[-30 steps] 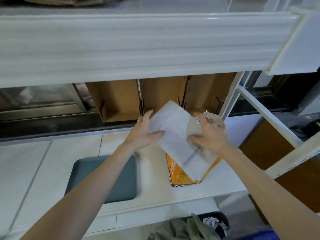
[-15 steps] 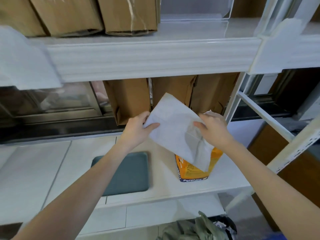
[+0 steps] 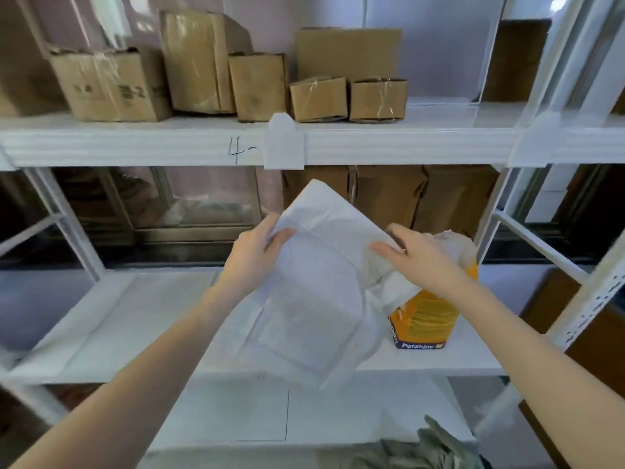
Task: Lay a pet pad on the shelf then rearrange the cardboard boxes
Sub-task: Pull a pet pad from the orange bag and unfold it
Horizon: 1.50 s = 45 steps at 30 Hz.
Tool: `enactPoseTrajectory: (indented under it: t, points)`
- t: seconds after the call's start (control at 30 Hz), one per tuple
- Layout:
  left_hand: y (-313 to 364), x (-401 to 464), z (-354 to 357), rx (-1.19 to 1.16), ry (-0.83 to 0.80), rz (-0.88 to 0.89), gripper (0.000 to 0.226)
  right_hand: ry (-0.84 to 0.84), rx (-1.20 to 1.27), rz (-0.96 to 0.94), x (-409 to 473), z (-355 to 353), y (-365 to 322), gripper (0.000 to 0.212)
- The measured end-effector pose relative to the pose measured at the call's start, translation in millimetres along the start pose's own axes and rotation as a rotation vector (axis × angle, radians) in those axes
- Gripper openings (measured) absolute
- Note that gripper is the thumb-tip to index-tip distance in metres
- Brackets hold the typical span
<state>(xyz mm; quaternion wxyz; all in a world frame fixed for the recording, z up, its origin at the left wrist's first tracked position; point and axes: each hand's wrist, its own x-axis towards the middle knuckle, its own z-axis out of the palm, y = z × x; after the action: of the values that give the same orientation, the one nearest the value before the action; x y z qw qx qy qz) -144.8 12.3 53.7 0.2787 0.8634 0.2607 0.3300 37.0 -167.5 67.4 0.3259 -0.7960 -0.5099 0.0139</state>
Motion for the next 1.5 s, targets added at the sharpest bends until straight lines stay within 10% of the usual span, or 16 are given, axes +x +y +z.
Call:
enactPoseTrajectory:
  t: [0.37, 0.53, 0.67, 1.07, 1.5]
  points:
    - [-14.5, -75.0, -73.0, 0.177, 0.204, -0.025, 0.034, 0.039, 0.239, -0.108, -44.0, 13.5, -105.2, 0.01]
    - [40.3, -102.8, -78.9, -0.121, -0.351, -0.295, 0.056, -0.007, 0.174, -0.196, -53.9, 27.8, -148.4, 0.011]
    - [58.4, -112.5, -75.6, -0.306, -0.481, -0.325, 0.067, -0.157, 0.16, -0.267, -61.6, 34.5, -164.5, 0.02]
    - [38.8, -90.7, -99.9, -0.081, 0.031, -0.055, 0.017, 0.023, 0.085, -0.257, -57.5, 6.3, -155.4, 0.02]
    - [-9.2, -77.2, -168.0, 0.263, 0.24, -0.168, 0.038, 0.217, 0.055, -0.145, -34.5, -25.7, -139.4, 0.005]
